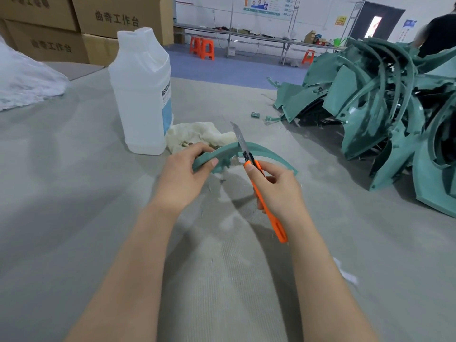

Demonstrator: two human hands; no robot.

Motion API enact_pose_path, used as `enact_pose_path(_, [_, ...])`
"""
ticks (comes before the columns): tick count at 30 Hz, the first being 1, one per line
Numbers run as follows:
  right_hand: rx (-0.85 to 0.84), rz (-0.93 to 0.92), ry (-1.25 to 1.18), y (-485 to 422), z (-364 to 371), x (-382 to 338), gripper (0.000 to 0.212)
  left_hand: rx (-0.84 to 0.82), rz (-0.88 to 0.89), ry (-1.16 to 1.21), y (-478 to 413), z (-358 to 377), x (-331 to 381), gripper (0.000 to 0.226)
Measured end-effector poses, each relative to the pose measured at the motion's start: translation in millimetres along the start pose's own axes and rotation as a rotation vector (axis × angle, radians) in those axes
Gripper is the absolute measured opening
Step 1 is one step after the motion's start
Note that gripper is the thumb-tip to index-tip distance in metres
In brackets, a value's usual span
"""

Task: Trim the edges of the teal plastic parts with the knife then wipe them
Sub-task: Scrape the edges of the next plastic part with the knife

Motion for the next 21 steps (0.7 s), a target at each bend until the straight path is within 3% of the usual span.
enact_pose_path(17, [-0.223,-0.126,-0.040,8,15,-18,0.012,0.009,-0.016,-0.004,-2,-2,4,0.007])
enact_pose_path(21, [-0.109,-0.128,-0.051,5,7,-15,0.010,0.033,-0.009,-0.024,-1,-2,5,0.009])
Point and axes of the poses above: each hand's wrist, its own y-axis away from the middle knuckle, its own z-axis out of the palm, x = y × z, the point moved 3 cm from there along -y, towards the middle knuckle, and after that the axes turned 11 degrees about -x, right-handed, at the moved point
